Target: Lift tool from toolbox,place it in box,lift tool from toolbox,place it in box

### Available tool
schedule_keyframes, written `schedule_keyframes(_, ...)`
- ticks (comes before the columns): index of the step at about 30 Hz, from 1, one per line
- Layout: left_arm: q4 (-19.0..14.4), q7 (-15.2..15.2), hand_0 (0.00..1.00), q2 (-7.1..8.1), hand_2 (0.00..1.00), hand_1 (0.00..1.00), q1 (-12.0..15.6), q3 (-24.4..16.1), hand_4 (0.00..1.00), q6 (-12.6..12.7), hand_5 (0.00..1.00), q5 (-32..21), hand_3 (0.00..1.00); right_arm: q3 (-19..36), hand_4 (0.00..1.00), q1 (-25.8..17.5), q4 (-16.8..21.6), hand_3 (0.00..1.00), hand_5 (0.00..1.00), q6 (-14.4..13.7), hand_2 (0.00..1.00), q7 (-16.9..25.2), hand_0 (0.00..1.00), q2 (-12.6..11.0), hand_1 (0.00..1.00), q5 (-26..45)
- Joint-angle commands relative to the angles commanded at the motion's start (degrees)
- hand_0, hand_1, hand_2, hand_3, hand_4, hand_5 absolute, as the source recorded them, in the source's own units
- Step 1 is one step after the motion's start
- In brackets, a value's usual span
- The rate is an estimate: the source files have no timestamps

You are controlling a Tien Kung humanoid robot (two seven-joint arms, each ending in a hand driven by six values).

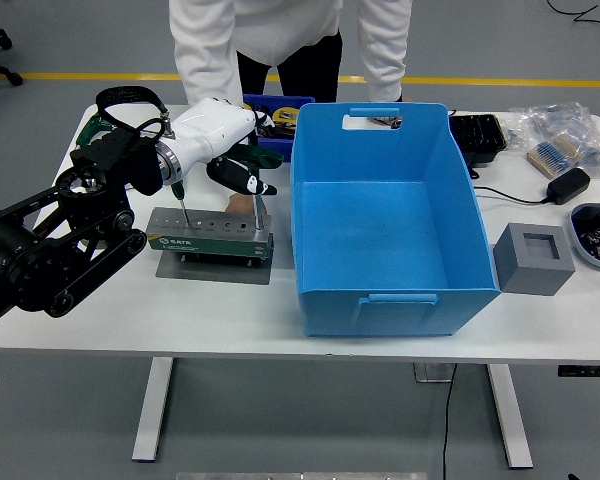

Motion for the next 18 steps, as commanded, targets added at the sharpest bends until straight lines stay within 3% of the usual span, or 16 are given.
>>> schedule_keyframes(4,1.7,-0.3,0.691,-0.2,0.513,0.572,-1.0,1.4,0.998,0.2,0.527,0.1,0.681,0.0,0.943,0.1,0.0,0.715,0.826,0.0,0.784,0.0,0.735,-0.1,0.718,-0.1)
schedule_keyframes(5,2.1,-0.3,0.608,-0.22,0.441,0.479,-1.2,1.6,0.998,0.3,0.535,0.2,0.623,0.0,0.944,0.1,0.0,0.716,0.826,0.0,0.784,0.0,0.734,-0.1,0.716,-0.1)
schedule_keyframes(10,3.8,-0.6,0.608,-0.25,0.441,0.479,-1.9,2.3,0.998,0.6,0.535,0.7,0.623,0.0,0.944,0.2,0.0,0.716,0.826,0.0,0.784,0.0,0.734,-0.2,0.716,-0.1)
schedule_keyframes(11,3.9,-0.6,0.561,-0.26,0.383,0.39,-2.0,2.4,0.998,0.6,0.566,0.8,0.55,0.0,0.944,0.2,0.0,0.716,0.827,0.0,0.783,0.0,0.734,-0.2,0.716,-0.1)
schedule_keyframes(16,5.0,-0.4,0.561,-0.52,0.383,0.39,-2.6,2.8,0.998,0.4,0.566,1.1,0.55,0.0,0.944,0.3,0.0,0.716,0.827,0.0,0.783,0.0,0.734,-0.2,0.716,-0.1)
schedule_keyframes(17,5.2,-0.3,0.438,-0.57,0.329,0.311,-2.7,2.9,0.998,0.3,0.579,1.1,0.473,0.0,0.944,0.3,0.0,0.717,0.826,0.0,0.784,0.0,0.734,-0.2,0.717,-0.2)
schedule_keyframes(18,5.4,-0.3,0.438,-0.61,0.329,0.311,-2.8,3.0,0.998,0.2,0.579,1.1,0.473,0.0,0.944,0.3,0.0,0.717,0.826,0.0,0.784,0.0,0.734,-0.2,0.717,-0.2)
